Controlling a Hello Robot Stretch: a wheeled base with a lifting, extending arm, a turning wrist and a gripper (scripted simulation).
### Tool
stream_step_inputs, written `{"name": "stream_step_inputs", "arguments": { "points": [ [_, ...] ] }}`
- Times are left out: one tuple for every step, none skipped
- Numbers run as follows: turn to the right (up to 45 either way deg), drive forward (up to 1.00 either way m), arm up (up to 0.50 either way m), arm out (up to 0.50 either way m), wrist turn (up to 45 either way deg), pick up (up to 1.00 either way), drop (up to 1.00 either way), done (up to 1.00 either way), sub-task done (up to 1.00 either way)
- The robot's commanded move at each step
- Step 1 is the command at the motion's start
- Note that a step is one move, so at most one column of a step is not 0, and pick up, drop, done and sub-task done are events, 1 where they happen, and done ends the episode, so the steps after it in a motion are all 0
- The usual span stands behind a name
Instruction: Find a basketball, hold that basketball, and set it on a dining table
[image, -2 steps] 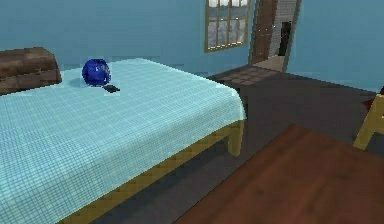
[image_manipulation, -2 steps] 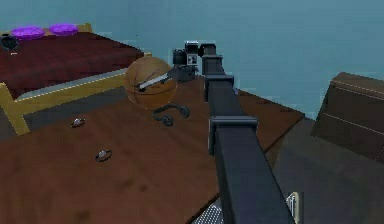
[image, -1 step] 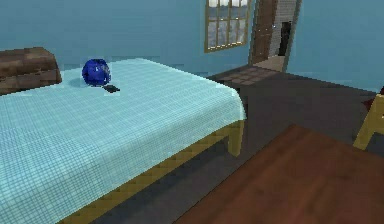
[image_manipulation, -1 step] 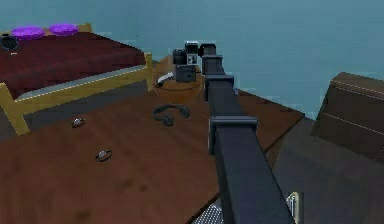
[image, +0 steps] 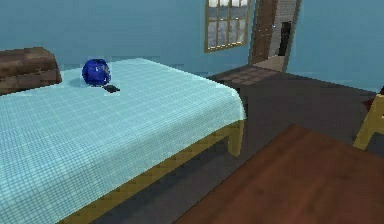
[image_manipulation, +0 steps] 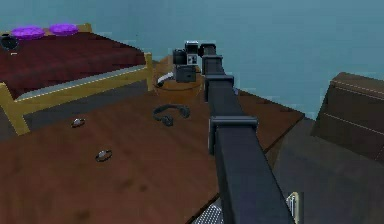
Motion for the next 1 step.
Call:
{"name": "stream_step_inputs", "arguments": {
  "points": [
    [0.0, 0.00, 0.00, 0.00, 0.0, 0.00, 1.00, 0.00, 0.00]
  ]
}}
